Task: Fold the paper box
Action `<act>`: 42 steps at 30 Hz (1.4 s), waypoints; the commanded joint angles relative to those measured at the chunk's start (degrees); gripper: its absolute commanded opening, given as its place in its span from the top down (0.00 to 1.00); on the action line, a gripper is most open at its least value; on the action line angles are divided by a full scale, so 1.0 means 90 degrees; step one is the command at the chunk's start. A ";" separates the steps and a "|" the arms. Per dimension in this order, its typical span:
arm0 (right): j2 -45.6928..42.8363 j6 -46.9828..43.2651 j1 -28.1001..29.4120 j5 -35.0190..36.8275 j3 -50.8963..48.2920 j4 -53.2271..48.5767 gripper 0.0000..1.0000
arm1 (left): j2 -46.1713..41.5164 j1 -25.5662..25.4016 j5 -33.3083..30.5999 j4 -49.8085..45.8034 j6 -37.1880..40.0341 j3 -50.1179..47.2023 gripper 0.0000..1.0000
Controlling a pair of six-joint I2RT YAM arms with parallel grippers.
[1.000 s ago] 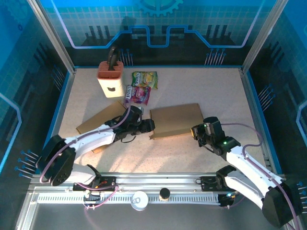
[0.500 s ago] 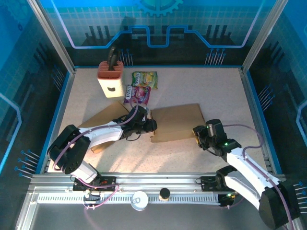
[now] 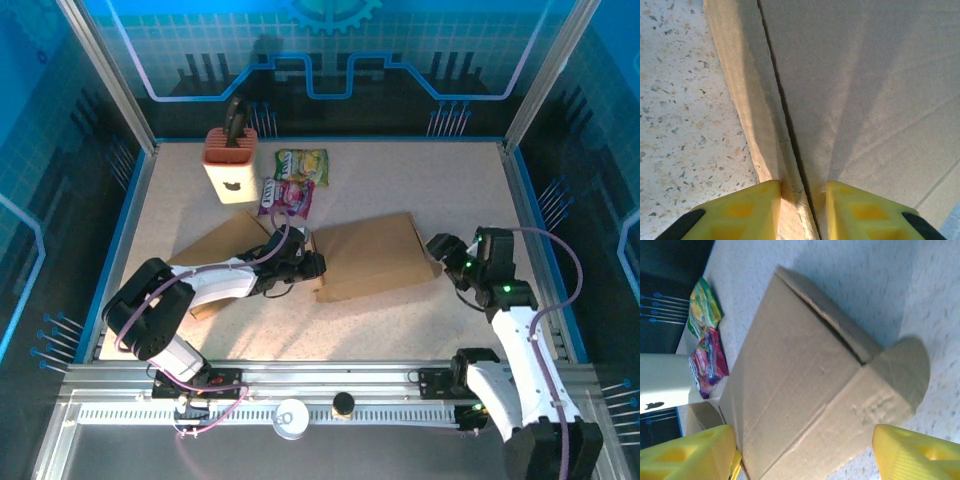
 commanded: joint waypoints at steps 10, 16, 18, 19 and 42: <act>0.2034 -0.2191 -0.0647 -0.1483 0.0670 0.0529 0.26 | -0.0251 0.0125 -0.0142 0.0213 0.0235 -0.0477 0.79; 0.2687 -0.2653 -0.0672 -0.1611 0.0947 0.0664 0.18 | -0.0252 0.0232 -0.0109 0.0549 0.0219 -0.0758 0.84; 0.2944 -0.2800 -0.0684 -0.1730 0.1068 0.0673 0.14 | -0.0228 0.0303 -0.0041 0.0747 0.0208 -0.0880 0.87; 0.3065 -0.2861 -0.0687 -0.1802 0.1130 0.0693 0.13 | -0.0214 0.0331 -0.0012 0.0844 0.0187 -0.0939 0.88; 0.4051 -0.2098 -0.0169 -0.4164 0.0728 0.2416 0.31 | 0.0258 0.0955 0.0590 0.1721 0.0089 -0.1355 0.94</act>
